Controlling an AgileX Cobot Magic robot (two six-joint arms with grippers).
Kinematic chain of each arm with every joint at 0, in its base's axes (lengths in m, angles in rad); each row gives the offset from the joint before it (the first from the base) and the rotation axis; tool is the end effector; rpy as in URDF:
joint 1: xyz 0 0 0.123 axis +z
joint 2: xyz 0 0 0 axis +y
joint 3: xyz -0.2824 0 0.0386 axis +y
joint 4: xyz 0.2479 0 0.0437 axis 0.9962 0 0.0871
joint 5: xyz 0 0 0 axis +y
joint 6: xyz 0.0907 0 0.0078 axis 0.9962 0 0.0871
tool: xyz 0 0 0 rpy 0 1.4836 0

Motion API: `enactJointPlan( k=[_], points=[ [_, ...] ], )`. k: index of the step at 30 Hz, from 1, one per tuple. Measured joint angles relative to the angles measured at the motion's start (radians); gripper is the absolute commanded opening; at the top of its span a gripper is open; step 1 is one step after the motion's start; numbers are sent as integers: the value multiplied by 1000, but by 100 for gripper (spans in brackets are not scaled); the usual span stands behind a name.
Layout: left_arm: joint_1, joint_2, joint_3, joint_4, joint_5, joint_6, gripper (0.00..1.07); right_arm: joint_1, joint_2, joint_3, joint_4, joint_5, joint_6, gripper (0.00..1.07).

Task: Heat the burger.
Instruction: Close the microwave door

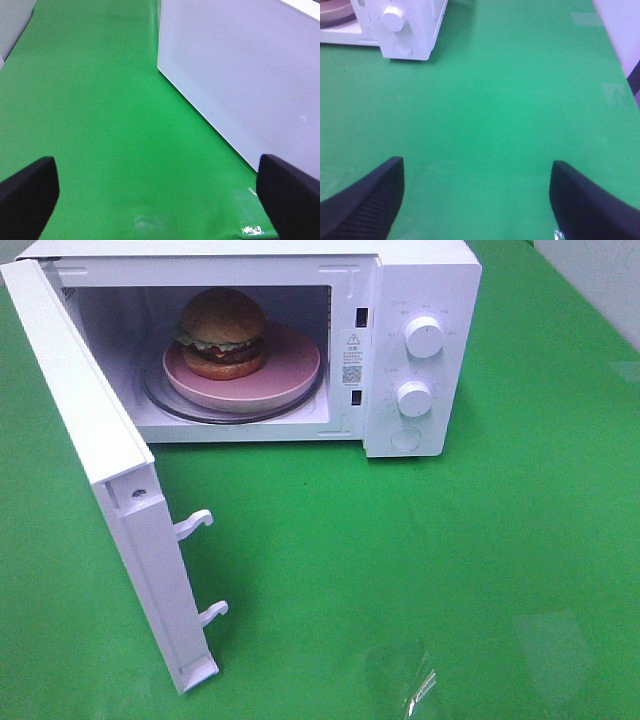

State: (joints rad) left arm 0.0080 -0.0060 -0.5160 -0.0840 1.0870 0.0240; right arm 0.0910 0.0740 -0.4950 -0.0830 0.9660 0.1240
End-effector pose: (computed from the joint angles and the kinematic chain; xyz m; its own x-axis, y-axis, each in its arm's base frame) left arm -0.0089 -0.0068 0.2797 -0.4593 -0.0188 -0.8881 0.0511 0.9976 -0.0475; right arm 0.0116 -0.0052 0.2834 -0.4397 0.0367 -0.8974 0.0040 0.9992 0.0389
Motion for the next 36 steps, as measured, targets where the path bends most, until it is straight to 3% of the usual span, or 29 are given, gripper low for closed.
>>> enactJointPlan(
  k=[4, 36],
  points=[
    [0, 0, 0, 0, 0, 0, 101, -27, -74, 0, 0, 1, 0, 76],
    [0, 0, 0, 0, 0, 0, 101, -28, -77, 0, 0, 2, 0, 76]
  ],
)
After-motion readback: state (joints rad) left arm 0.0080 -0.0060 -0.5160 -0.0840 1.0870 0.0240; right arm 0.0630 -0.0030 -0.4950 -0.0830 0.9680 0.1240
